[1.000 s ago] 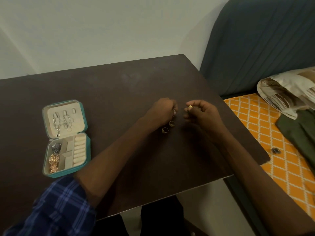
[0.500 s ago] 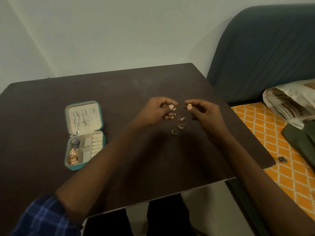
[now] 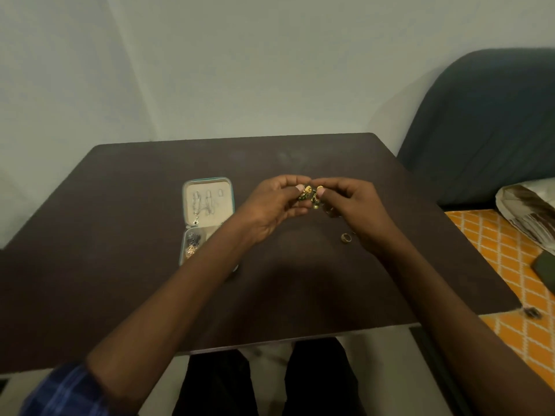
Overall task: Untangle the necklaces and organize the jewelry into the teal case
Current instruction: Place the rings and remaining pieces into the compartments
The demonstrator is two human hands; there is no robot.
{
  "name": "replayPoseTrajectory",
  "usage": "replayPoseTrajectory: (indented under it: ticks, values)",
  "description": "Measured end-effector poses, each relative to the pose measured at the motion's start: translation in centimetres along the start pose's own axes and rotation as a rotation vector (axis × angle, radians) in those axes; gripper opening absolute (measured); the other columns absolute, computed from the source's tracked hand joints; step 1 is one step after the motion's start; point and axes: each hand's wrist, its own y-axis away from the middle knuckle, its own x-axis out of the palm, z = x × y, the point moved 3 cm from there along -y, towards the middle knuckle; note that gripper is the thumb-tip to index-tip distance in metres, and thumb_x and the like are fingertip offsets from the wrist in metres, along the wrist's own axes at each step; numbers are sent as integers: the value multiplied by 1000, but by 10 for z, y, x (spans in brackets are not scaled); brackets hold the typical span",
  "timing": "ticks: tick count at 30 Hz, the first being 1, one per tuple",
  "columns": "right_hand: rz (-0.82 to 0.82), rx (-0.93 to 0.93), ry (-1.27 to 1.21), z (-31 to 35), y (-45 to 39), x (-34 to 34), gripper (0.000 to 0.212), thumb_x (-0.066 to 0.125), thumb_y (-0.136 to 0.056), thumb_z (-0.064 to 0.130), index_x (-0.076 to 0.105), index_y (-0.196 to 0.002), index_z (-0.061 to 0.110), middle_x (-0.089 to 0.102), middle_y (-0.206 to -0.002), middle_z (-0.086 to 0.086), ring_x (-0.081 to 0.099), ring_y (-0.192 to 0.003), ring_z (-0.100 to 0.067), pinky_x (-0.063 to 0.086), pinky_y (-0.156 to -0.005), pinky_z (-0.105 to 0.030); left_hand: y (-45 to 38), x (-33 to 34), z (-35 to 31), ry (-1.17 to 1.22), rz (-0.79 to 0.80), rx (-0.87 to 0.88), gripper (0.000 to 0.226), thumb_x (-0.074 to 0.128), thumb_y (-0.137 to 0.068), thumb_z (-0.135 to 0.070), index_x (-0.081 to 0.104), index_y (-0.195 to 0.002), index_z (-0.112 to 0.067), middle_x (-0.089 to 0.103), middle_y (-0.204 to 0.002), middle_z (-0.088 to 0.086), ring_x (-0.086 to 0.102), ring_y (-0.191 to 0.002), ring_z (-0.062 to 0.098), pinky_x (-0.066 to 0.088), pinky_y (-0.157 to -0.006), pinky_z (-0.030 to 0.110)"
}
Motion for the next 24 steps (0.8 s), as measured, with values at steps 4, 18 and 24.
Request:
replayPoseTrajectory:
  ticks: [4,18,24]
  values:
    - [37,-7,24,12,-1,17,14,62,-88,11,70,-99,14,69,-84,-16,55,-66,-11,45,-54,-19,15,-16,-3,-16,-69,50,15,50,-93,-1,62,-97,-8,66,-85,9,67,-69,10,57,-67,20]
    - [121,-124,306,31,-12,71,3,66,-84,18,69,-85,19,67,-73,-2,62,-68,-17,51,-62,-30,61,-65,-19,-430,-208,245,18,68,-84,-19,68,-96,-5,71,-89,11,66,-83,15,55,-76,27]
    - [187,-125,269,32,-11,100,4,67,-84,15,69,-87,14,67,-67,2,59,-56,1,44,-51,-13,75,-95,-26,-624,-213,237,8,71,-81,-23,68,-87,-18,69,-75,-5,63,-69,1,50,-66,17]
